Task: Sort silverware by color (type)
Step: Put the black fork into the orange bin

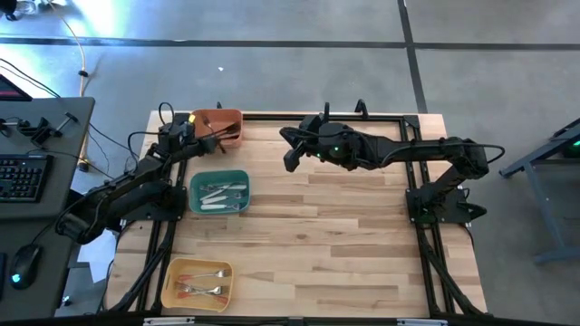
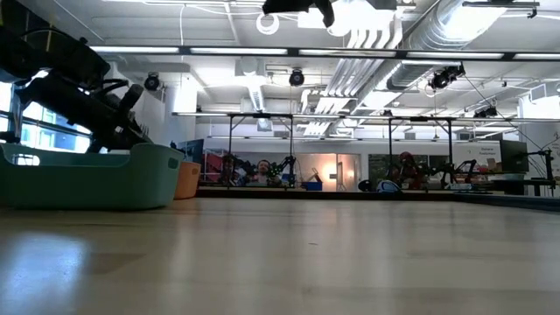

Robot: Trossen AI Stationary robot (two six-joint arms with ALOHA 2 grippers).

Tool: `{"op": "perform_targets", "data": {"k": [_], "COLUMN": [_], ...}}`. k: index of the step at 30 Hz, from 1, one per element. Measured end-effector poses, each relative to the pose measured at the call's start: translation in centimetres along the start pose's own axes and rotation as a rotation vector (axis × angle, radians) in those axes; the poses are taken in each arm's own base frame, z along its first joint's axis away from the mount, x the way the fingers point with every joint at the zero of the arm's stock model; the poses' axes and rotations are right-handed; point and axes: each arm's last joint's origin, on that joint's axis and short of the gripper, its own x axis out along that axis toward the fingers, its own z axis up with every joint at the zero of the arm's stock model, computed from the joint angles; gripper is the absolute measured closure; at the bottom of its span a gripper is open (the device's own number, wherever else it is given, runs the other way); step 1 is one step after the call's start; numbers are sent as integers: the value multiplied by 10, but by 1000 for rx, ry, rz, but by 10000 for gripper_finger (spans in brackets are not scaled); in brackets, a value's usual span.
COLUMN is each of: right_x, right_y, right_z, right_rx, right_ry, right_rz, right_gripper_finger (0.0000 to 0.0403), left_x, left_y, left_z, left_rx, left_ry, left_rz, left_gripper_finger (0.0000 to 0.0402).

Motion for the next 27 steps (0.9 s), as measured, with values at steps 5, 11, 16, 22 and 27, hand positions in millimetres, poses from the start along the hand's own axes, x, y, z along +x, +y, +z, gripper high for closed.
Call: {"op": "perform_targets", "data": {"k": [5, 11, 16, 22, 27], "right_x": [2, -4, -25, -49, -57], "right_y": [-7, -6, -13, -38, -51], "right_z": [-5, -4, 9, 5, -2], "right_rx": [-55, -160, -225, -208, -185], "right_ry": [59, 100, 60, 23, -49], "right_rz": [-39, 41, 104, 247, 258], "right_gripper_finger": [403, 403, 403, 403, 403], "left_x": [0, -3, -9, -13, -11], "left_y": [-4, -20, -31, -35, -32], "left_z": [3, 12, 18, 18, 17], "left_rx": [100, 205, 311, 397, 364], "left_ry": [-18, -33, -112, -135, -134], "left_rz": [-55, -314, -410, -438, -385], "left_gripper_finger": [388, 398, 399, 400, 400]}}
